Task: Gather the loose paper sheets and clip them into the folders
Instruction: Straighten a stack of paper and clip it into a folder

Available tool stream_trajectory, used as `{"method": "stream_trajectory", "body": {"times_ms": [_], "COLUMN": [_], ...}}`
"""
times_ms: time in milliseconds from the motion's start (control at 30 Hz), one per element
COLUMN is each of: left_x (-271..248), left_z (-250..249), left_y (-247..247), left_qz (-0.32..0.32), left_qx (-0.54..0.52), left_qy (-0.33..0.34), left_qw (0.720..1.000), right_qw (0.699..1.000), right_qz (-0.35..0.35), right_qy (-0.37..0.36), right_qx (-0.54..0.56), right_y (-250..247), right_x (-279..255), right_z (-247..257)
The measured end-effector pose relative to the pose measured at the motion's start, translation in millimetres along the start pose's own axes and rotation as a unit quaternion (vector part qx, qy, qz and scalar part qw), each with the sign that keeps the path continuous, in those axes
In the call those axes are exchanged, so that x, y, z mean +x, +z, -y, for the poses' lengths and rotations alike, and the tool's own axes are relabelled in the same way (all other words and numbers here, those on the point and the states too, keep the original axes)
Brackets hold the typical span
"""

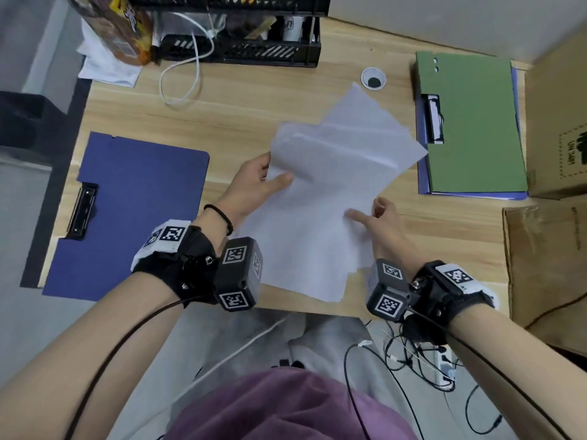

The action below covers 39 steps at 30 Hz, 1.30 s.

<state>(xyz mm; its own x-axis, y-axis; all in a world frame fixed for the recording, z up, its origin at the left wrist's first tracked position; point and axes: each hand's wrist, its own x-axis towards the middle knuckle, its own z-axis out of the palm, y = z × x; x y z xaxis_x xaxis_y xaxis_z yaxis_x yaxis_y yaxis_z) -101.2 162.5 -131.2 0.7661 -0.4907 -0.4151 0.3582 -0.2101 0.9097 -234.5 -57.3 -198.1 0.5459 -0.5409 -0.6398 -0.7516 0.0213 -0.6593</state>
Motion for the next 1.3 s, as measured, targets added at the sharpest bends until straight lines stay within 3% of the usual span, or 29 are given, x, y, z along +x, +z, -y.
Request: {"method": "stream_trajectory", "body": {"times_ms": [167, 433, 633, 867, 967, 1133, 1200, 1300], "left_x": [-21, -47, -55, -69, -67, -61, -59, -54], "left_z": [-2, -23, -86, -156, -143, -80, -68, -82], "left_y": [-14, 6, 27, 29, 24, 41, 49, 57], "left_qz": [-0.008, -0.074, -0.091, -0.075, -0.101, -0.12, -0.124, -0.136], "left_qx": [-0.085, -0.116, -0.109, -0.083, -0.042, -0.003, -0.002, -0.01], "left_qy": [-0.003, 0.068, 0.144, 0.268, 0.246, 0.153, 0.152, 0.164], "left_qw": [0.996, 0.988, 0.979, 0.957, 0.963, 0.981, 0.981, 0.977], "right_qw": [0.989, 0.982, 0.971, 0.92, 0.927, 0.946, 0.947, 0.946], "right_qz": [0.071, 0.109, 0.086, 0.042, 0.066, 0.126, 0.12, 0.093], "right_qy": [-0.039, -0.115, -0.209, -0.366, -0.351, -0.273, -0.264, -0.281], "right_qx": [0.124, 0.103, 0.078, 0.136, 0.111, 0.122, 0.138, 0.133], "right_y": [-13, -29, -85, -124, -116, -97, -94, -98], "right_x": [-28, -52, -73, -115, -110, -91, -85, -82], "right_z": [11, 34, 99, 183, 168, 92, 77, 91]}}
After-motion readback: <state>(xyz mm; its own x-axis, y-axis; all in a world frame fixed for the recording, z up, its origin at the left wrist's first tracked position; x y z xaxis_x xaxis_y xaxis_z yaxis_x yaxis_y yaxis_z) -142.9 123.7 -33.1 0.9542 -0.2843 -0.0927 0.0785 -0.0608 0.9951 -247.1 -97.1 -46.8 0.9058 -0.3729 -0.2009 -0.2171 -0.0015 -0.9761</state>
